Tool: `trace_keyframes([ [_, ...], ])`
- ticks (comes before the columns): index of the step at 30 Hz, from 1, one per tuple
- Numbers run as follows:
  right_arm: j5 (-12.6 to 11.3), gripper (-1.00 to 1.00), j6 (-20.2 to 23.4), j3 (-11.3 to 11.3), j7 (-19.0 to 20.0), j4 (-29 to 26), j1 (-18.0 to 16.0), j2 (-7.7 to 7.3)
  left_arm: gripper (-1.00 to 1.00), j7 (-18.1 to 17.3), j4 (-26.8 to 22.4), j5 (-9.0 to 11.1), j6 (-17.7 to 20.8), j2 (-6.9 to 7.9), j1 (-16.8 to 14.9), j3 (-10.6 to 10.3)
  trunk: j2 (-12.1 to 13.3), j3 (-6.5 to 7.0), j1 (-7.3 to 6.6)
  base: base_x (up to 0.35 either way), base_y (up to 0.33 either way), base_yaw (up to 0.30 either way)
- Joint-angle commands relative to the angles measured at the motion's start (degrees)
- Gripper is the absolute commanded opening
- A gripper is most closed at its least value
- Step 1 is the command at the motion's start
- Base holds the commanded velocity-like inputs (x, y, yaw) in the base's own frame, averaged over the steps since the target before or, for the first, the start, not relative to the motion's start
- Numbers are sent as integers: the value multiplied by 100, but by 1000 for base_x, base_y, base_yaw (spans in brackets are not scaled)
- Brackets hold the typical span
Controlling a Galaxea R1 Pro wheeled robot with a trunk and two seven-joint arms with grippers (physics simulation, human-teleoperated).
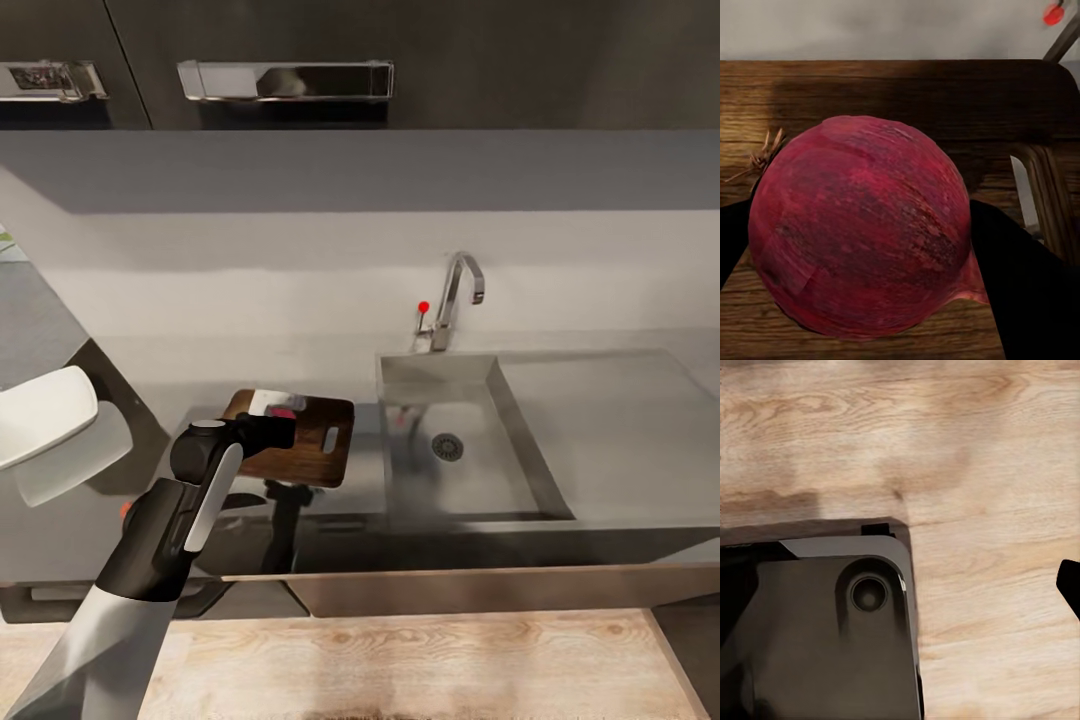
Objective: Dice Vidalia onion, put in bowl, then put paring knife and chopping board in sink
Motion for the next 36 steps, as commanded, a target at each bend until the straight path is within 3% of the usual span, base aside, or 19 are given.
trace_keyframes([
  [1,-19,100,-7,50,-39,-7,-2,-2,-100,47,-6,50,21,5,-5,-11,-10,-18,3,0,33,0],
  [21,-19,100,-7,50,-37,-5,-2,-3,-100,47,-30,46,21,5,-5,-9,-10,-41,3,19,26,0],
  [36,-19,100,-7,50,-34,-5,-2,-2,-100,47,-4,50,21,5,-5,-17,-10,-162,3,0,0,0],
])
